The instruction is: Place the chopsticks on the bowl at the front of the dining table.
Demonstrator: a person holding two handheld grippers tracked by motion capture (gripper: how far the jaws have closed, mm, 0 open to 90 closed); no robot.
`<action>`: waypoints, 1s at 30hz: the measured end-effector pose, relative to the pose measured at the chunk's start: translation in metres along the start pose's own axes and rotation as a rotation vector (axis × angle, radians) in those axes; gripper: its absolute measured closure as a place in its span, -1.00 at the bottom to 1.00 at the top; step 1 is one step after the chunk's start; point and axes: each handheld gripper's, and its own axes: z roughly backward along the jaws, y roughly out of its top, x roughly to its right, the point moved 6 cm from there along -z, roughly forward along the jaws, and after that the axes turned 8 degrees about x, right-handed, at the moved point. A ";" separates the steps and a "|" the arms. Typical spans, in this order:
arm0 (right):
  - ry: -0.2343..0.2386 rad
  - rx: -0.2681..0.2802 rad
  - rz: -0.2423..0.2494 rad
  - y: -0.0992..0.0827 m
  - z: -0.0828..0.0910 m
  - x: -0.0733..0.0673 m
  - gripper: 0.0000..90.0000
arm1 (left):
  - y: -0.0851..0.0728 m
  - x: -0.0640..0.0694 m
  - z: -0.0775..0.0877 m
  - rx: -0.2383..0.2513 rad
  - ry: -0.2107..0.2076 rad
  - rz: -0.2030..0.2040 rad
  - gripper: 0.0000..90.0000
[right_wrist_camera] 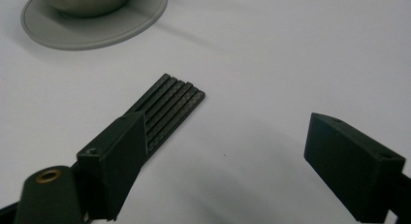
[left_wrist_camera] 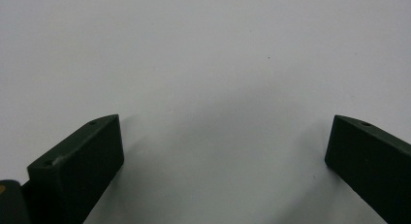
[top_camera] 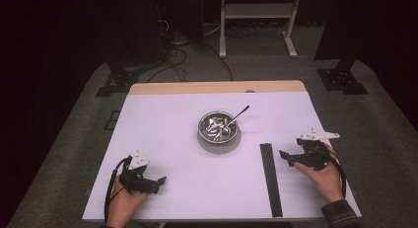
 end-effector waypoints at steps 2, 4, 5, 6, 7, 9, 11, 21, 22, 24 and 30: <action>-0.001 -0.003 0.003 0.001 -0.002 0.000 -0.69 | 0.000 0.000 0.000 0.000 0.000 0.000 -1.00; 0.001 -0.013 0.009 0.002 -0.008 -0.001 -0.70 | 0.000 0.000 0.000 0.000 0.000 0.000 -1.00; 0.001 -0.013 0.009 0.002 -0.008 -0.001 -0.70 | 0.000 0.000 0.000 0.000 0.000 0.000 -1.00; 0.004 -0.015 0.008 0.003 -0.011 -0.001 -0.69 | 0.000 0.000 0.000 0.000 0.000 0.000 -1.00; 0.004 -0.019 0.008 0.003 -0.013 -0.001 -0.70 | 0.000 0.000 0.000 0.000 0.000 0.000 -1.00; 0.007 -0.029 0.008 0.003 -0.017 -0.001 -0.70 | 0.000 0.000 0.000 -0.001 -0.001 0.002 -1.00; 0.008 -0.038 0.008 0.002 -0.019 -0.002 -0.70 | 0.000 0.000 0.000 0.000 -0.001 0.002 -1.00; 0.022 -0.082 0.018 0.001 -0.038 -0.005 -0.70 | 0.000 0.000 0.000 0.000 -0.001 0.002 -1.00; 0.021 -0.085 0.017 0.000 -0.039 -0.006 -0.70 | 0.000 0.000 0.000 0.000 0.000 0.002 -1.00; 0.021 -0.096 0.018 -0.001 -0.040 -0.005 -0.70 | 0.000 0.000 0.000 0.000 0.000 0.000 -1.00; 0.019 -0.107 0.022 -0.003 -0.043 -0.006 -0.70 | 0.000 0.000 0.000 0.001 0.000 0.000 -1.00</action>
